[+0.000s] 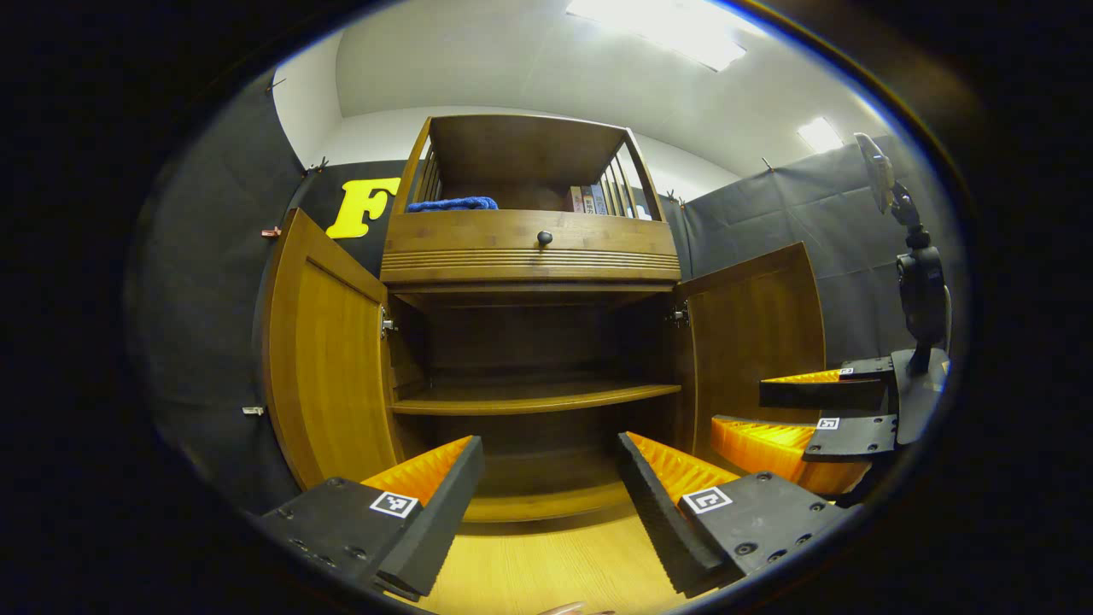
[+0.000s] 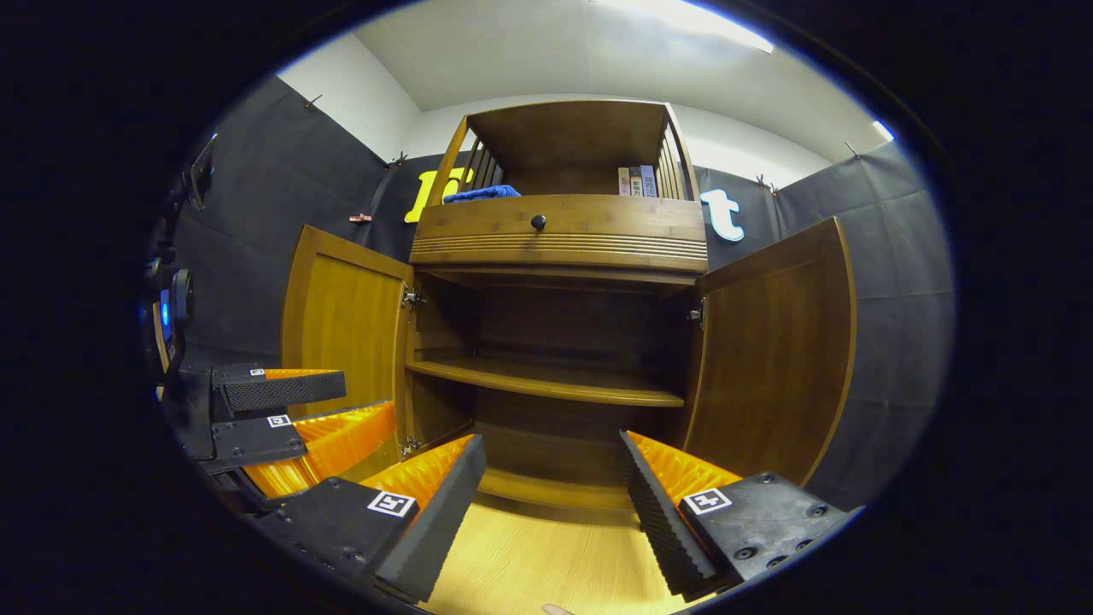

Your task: Open the right door of the double-door shoe cabinet with the right hand, and open the left door with the left hand.

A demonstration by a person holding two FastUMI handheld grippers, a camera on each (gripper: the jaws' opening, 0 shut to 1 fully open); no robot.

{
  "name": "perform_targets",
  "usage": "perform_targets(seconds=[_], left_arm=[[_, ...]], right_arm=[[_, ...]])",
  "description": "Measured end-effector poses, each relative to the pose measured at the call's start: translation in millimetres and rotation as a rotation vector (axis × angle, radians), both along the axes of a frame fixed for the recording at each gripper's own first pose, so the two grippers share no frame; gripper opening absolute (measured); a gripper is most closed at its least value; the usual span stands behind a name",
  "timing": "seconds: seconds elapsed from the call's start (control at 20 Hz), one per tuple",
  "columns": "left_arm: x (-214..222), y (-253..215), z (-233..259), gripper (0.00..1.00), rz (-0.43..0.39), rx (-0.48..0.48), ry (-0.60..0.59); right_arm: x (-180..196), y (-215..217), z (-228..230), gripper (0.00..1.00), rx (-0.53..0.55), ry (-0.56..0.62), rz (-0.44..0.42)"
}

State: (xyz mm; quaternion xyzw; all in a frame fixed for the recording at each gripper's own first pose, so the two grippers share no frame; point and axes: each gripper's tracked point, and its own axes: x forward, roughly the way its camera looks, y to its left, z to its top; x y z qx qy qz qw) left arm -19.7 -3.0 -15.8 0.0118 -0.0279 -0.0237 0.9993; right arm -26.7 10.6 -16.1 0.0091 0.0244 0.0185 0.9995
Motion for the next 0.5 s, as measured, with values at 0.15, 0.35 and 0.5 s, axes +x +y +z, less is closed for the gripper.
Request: perform_targets(seconds=[0.15, 0.35, 0.5], left_arm=[[2.6, 2.7, 0.3, 0.94, 0.007, -0.007, -0.004], [6.7, 1.5, 1.3, 0.94, 0.001, -0.010, -0.004], [8.8, 1.7, 0.1, 0.96, 0.000, -0.006, 0.001]], right_arm=[[3.7, 0.4, -1.4, 0.96, -0.002, 0.001, 0.005], [6.0, -3.2, 0.6, 0.98, -0.001, -0.002, 0.000], [5.9, -3.1, 3.1, 0.98, 0.003, -0.010, 0.000]])
